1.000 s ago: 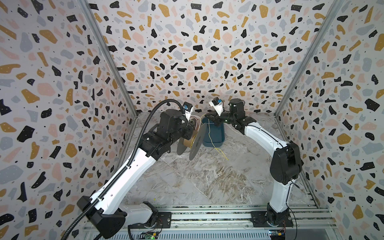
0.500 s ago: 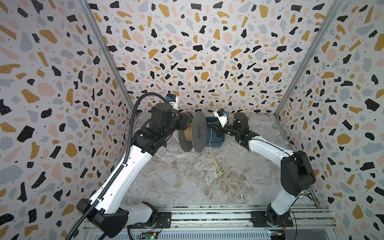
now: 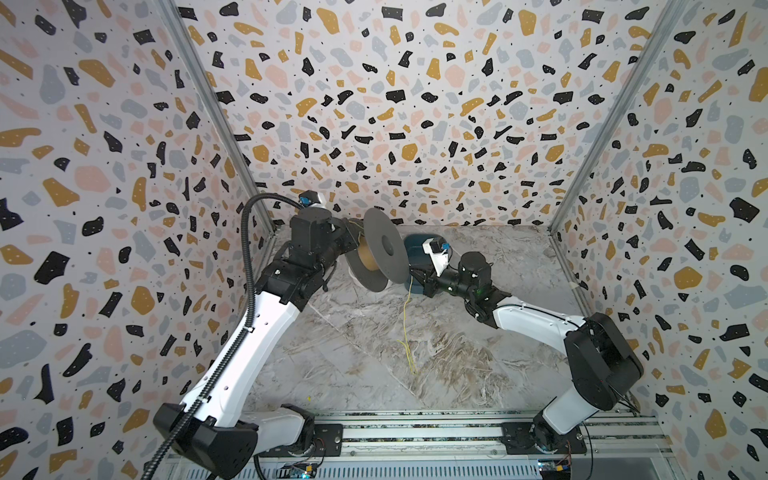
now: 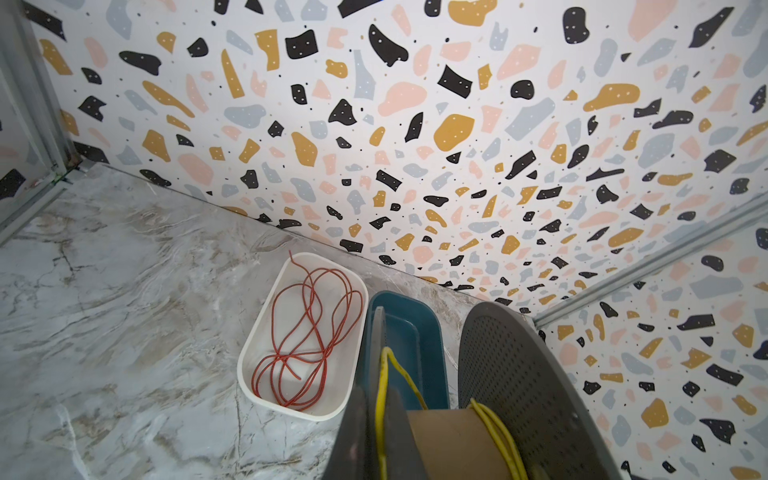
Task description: Wrap the cables
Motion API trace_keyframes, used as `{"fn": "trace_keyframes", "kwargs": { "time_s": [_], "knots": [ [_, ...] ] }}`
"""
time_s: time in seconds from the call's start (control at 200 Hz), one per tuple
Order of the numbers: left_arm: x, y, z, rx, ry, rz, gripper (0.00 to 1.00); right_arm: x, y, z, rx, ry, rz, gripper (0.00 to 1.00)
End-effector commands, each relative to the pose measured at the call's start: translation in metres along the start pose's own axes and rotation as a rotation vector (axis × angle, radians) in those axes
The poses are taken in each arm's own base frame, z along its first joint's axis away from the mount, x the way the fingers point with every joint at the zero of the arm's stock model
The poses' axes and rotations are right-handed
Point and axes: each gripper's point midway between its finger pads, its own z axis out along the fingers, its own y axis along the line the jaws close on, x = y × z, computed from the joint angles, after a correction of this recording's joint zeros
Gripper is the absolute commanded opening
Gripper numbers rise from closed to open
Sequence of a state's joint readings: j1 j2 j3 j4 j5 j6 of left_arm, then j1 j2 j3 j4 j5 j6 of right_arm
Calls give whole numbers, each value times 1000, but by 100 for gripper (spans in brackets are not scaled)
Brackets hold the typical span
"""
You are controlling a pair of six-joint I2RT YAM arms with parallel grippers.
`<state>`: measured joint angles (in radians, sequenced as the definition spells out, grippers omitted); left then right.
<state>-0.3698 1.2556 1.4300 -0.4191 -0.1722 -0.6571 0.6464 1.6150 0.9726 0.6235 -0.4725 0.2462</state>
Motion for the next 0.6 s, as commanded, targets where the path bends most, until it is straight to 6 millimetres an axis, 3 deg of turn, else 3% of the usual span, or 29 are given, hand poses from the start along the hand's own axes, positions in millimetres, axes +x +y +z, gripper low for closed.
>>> {"fn": "trace_keyframes", "kwargs": {
  "time_s": [0.0,0.31,0.596],
  "knots": [
    [-81,-9,-22,36,-331,-166,0,-10,38,4,-81,-41,-3,0],
    [-80,8,-18,-22,-388,-202,0,-11,98,20,-255,-49,-51,0],
    [-76,17,-23,-49,-401,-188,0,-11,89,23,-179,-48,-67,0]
  ]
}}
